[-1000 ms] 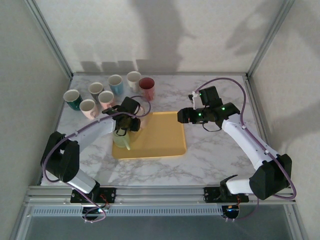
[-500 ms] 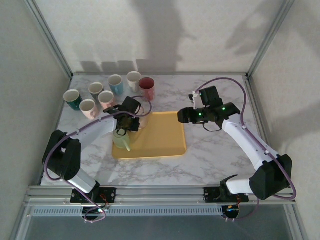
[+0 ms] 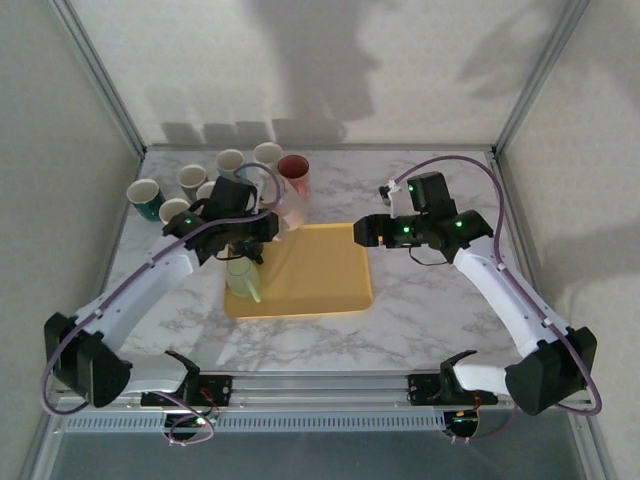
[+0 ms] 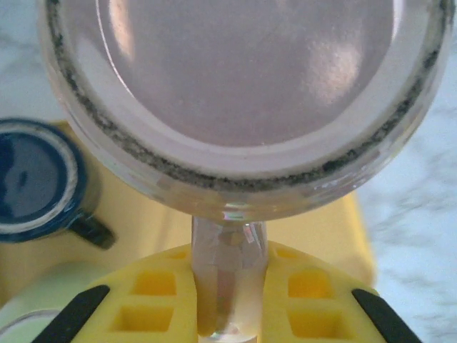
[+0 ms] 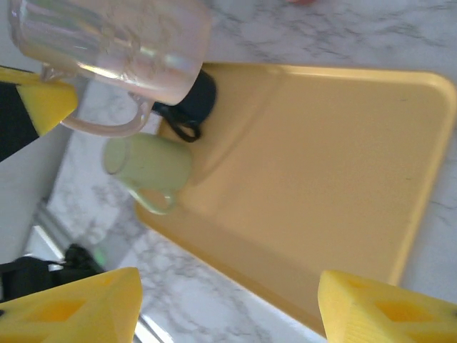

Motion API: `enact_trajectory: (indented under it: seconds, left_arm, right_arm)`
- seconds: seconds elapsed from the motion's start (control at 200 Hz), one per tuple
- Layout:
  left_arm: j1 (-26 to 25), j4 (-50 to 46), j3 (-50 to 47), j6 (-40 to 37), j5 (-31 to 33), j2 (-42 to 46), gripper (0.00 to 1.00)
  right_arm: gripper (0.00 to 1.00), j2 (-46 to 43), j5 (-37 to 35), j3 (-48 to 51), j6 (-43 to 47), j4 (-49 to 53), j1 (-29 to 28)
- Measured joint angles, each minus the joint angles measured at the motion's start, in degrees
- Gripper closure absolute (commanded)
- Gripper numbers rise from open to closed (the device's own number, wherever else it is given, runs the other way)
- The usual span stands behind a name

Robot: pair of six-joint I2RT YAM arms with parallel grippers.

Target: Turn the mug right side up

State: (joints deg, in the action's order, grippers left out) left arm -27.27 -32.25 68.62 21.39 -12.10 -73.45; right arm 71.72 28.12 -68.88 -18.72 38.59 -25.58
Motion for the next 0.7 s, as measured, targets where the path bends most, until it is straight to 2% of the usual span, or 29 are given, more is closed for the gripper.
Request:
enact_trajectory:
  seconds: [0.335, 0.541, 0.701]
  left_arm:
    - [1.5, 15.6, -3.3, 11.8, -8.3, 9.0, 1.00]
    - [2.3, 25.4, -9.8, 18.8, -12.2, 13.2, 1.00]
    - [2.4, 34.1, -15.4, 24.4, -14.6, 14.9, 1.00]
  right_arm:
    - [0.35, -2.0, 11.5, 0.3, -6.4, -8.0, 0.3]
    - [0.37, -3.5, 21.2, 4.7, -16.7, -23.5, 0.7]
    - [0.41, -3.0, 25.3, 7.7, -27.1, -38.3, 0.7]
